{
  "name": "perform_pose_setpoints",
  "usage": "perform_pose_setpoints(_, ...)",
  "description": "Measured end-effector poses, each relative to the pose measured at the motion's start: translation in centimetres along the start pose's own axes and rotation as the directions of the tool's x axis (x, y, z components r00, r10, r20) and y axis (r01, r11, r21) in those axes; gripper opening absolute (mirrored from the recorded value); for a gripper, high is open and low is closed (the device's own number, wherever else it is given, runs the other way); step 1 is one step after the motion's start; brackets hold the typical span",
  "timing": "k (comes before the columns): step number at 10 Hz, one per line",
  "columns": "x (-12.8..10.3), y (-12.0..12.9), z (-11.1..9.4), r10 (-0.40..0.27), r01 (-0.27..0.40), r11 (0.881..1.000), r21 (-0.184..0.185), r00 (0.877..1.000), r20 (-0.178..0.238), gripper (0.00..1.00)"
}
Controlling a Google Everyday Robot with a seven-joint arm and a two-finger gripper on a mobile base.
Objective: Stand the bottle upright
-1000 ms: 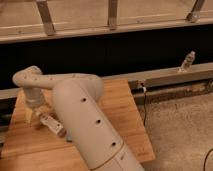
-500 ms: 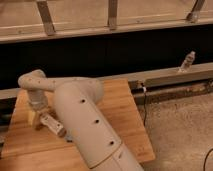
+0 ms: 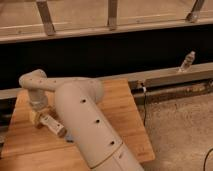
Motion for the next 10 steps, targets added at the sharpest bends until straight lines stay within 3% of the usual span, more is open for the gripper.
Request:
perform_pose_setpoints(5,0.0,0.1,0.1,0.001,-0.001,1.0,0.011,1.0,-0.001,0.04)
perform_pose_setpoints(10,-0.7,0.8,-1.3,-0.005,0.003,0.999,0.035,0.998,0.06,0.0)
